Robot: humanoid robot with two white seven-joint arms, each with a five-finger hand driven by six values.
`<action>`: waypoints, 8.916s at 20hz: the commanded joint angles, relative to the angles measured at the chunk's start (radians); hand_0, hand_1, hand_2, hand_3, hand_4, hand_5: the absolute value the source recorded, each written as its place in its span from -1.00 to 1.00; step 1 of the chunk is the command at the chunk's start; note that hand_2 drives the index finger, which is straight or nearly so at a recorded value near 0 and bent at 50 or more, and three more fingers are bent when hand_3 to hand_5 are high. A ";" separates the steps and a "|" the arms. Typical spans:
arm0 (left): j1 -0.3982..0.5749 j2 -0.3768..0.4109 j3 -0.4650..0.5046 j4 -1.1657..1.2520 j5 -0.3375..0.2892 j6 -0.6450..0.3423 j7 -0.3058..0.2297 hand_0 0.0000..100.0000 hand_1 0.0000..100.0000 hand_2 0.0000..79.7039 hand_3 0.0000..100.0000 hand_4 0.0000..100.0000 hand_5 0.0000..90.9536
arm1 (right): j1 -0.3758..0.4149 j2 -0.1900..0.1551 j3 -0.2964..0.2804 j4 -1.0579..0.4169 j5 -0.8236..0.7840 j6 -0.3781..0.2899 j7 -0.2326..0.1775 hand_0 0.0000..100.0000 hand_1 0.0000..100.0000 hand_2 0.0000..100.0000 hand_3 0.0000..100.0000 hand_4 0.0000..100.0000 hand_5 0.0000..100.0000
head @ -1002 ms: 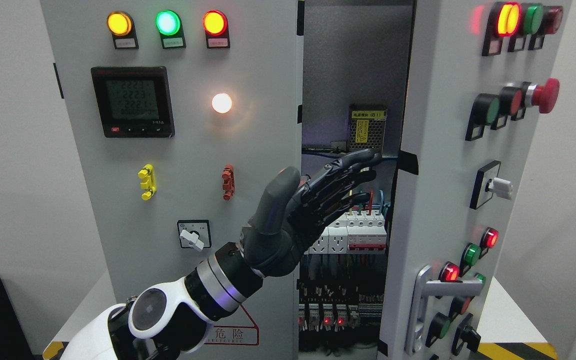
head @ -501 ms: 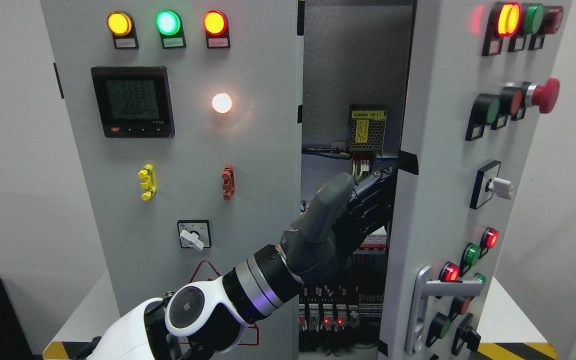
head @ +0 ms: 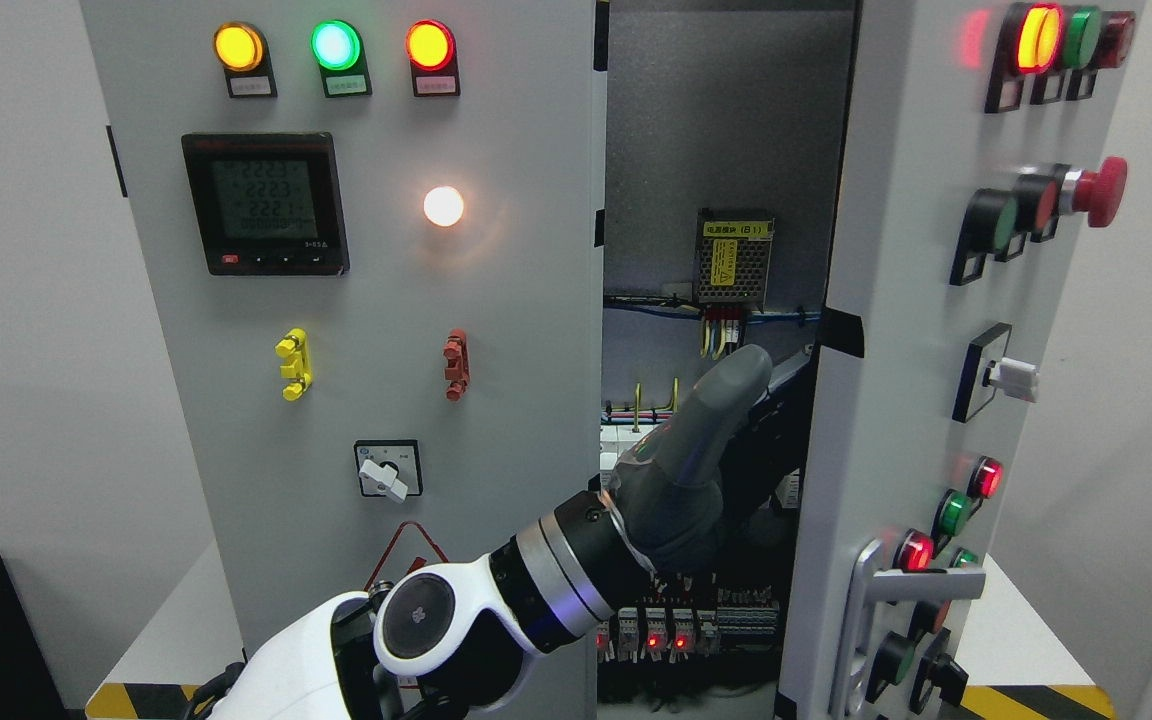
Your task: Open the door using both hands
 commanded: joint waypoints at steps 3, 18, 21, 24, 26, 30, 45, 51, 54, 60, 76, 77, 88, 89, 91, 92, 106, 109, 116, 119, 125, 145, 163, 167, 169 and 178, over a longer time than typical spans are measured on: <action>-0.037 -0.061 -0.079 0.008 -0.001 -0.003 0.002 -1.00 -1.00 -1.00 -1.00 -1.00 -1.00 | 0.000 0.000 0.000 0.000 -0.011 0.000 0.000 -1.00 -1.00 -1.00 -1.00 -1.00 -1.00; -0.118 -0.150 -0.195 0.046 -0.003 0.009 0.026 -1.00 -1.00 -1.00 -1.00 -1.00 -1.00 | 0.000 0.000 0.000 0.000 -0.011 0.000 0.000 -1.00 -1.00 -1.00 -1.00 -1.00 -1.00; -0.131 -0.186 -0.209 0.057 -0.003 0.007 0.026 -1.00 -1.00 -1.00 -1.00 -1.00 -1.00 | 0.000 0.000 0.000 0.000 -0.011 0.000 0.000 -1.00 -1.00 -1.00 -1.00 -1.00 -1.00; -0.140 -0.211 -0.214 0.063 -0.004 0.007 0.026 -1.00 -1.00 -1.00 -1.00 -1.00 -1.00 | 0.000 0.000 0.000 0.000 -0.011 0.000 0.000 -1.00 -1.00 -1.00 -1.00 -1.00 -1.00; -0.149 -0.229 -0.214 0.077 -0.006 0.009 0.026 -1.00 -1.00 -1.00 -1.00 -1.00 -1.00 | 0.000 0.000 0.000 0.000 -0.011 0.000 0.000 -1.00 -1.00 -1.00 -1.00 -1.00 -1.00; -0.167 -0.266 -0.214 0.097 -0.007 0.010 0.026 -1.00 -1.00 -1.00 -1.00 -1.00 -1.00 | 0.000 0.000 0.000 0.000 -0.011 0.000 0.000 -1.00 -1.00 -1.00 -1.00 -1.00 -1.00; -0.186 -0.366 -0.214 0.192 -0.009 0.017 0.028 -1.00 -1.00 -1.00 -1.00 -1.00 -1.00 | 0.000 0.000 0.000 0.000 -0.011 0.000 0.000 -1.00 -1.00 -1.00 -1.00 -1.00 -1.00; -0.195 -0.423 -0.214 0.248 -0.010 0.015 0.028 -1.00 -1.00 -1.00 -1.00 -1.00 -1.00 | 0.000 0.000 0.000 0.000 -0.011 0.000 0.000 -1.00 -1.00 -1.00 -1.00 -1.00 -1.00; -0.207 -0.444 -0.215 0.284 -0.009 0.014 0.026 -1.00 -1.00 -1.00 -1.00 -1.00 -1.00 | 0.000 0.000 0.000 0.000 -0.011 0.000 0.000 -1.00 -1.00 -1.00 -1.00 -1.00 -1.00; -0.249 -0.449 -0.229 0.308 -0.001 0.007 0.026 -1.00 -1.00 -1.00 -1.00 -1.00 -1.00 | 0.000 0.000 0.000 0.000 -0.011 0.000 0.000 -1.00 -1.00 -1.00 -1.00 -1.00 -1.00; -0.290 -0.449 -0.264 0.315 -0.001 0.003 0.026 -1.00 -1.00 -1.00 -1.00 -1.00 -1.00 | 0.000 0.000 0.000 0.000 -0.011 0.000 0.000 -1.00 -1.00 -1.00 -1.00 -1.00 -1.00; -0.290 -0.447 -0.264 0.312 -0.001 0.004 0.026 -1.00 -1.00 -1.00 -1.00 -1.00 -1.00 | 0.000 0.000 0.000 0.000 -0.011 0.000 0.000 -1.00 -1.00 -1.00 -1.00 -1.00 -1.00; -0.290 -0.368 -0.254 0.246 0.000 0.007 0.026 -1.00 -1.00 -1.00 -1.00 -1.00 -1.00 | 0.000 0.000 0.000 0.000 -0.011 0.000 0.000 -1.00 -1.00 -1.00 -1.00 -1.00 -1.00; -0.290 -0.361 -0.249 0.242 0.000 0.007 0.026 -1.00 -1.00 -1.00 -1.00 -1.00 -1.00 | 0.000 0.000 0.000 0.000 -0.011 0.000 0.000 -1.00 -1.00 -1.00 -1.00 -1.00 -1.00; -0.287 -0.342 -0.246 0.223 0.003 0.007 0.026 -1.00 -1.00 -1.00 -1.00 -1.00 -1.00 | 0.000 0.000 0.000 0.000 -0.011 0.000 0.000 -1.00 -1.00 -1.00 -1.00 -1.00 -1.00; -0.287 -0.331 -0.246 0.212 0.003 0.007 0.026 -1.00 -1.00 -1.00 -1.00 -1.00 -1.00 | 0.000 0.000 0.000 0.000 -0.011 0.000 0.000 -1.00 -1.00 -1.00 -1.00 -1.00 -1.00; -0.229 -0.014 -0.231 0.029 0.088 0.006 0.023 -1.00 -1.00 -1.00 -1.00 -1.00 -1.00 | 0.000 0.000 0.000 0.000 -0.011 0.000 0.000 -1.00 -1.00 -1.00 -1.00 -1.00 -1.00; -0.180 0.105 -0.232 -0.023 0.131 0.003 0.018 -1.00 -1.00 -1.00 -1.00 -1.00 -1.00 | 0.000 0.000 0.000 0.000 -0.011 0.000 0.000 -1.00 -1.00 -1.00 -1.00 -1.00 -1.00; -0.025 0.318 -0.231 -0.116 0.157 -0.006 -0.011 -1.00 -1.00 -1.00 -1.00 -1.00 -1.00 | 0.000 0.000 0.000 0.000 -0.011 0.000 0.000 -1.00 -1.00 -1.00 -1.00 -1.00 -1.00; 0.038 0.388 -0.232 -0.144 0.157 -0.042 -0.015 -1.00 -1.00 -1.00 -1.00 -1.00 -1.00 | 0.000 0.000 0.000 0.000 -0.011 0.000 0.000 -1.00 -1.00 -1.00 -1.00 -1.00 -1.00; 0.174 0.508 -0.232 -0.169 0.154 -0.082 -0.015 -1.00 -1.00 -1.00 -1.00 -1.00 -1.00 | 0.000 0.000 0.000 0.000 -0.011 0.000 0.000 -1.00 -1.00 -1.00 -1.00 -1.00 -1.00; 0.785 0.562 -0.194 0.191 0.141 -0.163 -0.015 -1.00 -1.00 -1.00 -1.00 -1.00 -1.00 | 0.000 0.000 0.000 0.000 -0.011 0.000 0.000 -1.00 -1.00 -1.00 -1.00 -1.00 -1.00; 1.006 0.223 0.010 1.047 0.140 -0.157 -0.112 -1.00 -1.00 -1.00 -1.00 -1.00 -1.00 | 0.000 0.000 0.000 0.000 -0.011 0.000 0.000 -1.00 -1.00 -1.00 -1.00 -1.00 -1.00; 1.005 0.127 0.010 1.251 0.119 -0.160 -0.172 -1.00 -1.00 -1.00 -1.00 -1.00 -1.00 | 0.000 0.000 0.000 0.000 -0.011 0.000 0.000 -1.00 -1.00 -1.00 -1.00 -1.00 -1.00; 1.005 0.103 0.012 1.308 0.080 -0.161 -0.175 -1.00 -1.00 -1.00 -1.00 -1.00 -1.00 | 0.000 0.000 0.000 0.000 -0.011 0.000 0.000 -1.00 -1.00 -1.00 -1.00 -1.00 -1.00; 1.025 -0.051 0.057 1.641 -0.121 -0.161 -0.175 -1.00 -1.00 -1.00 -1.00 -1.00 -1.00 | 0.000 0.000 0.000 0.000 -0.011 0.000 0.000 -1.00 -1.00 -1.00 -1.00 -1.00 -1.00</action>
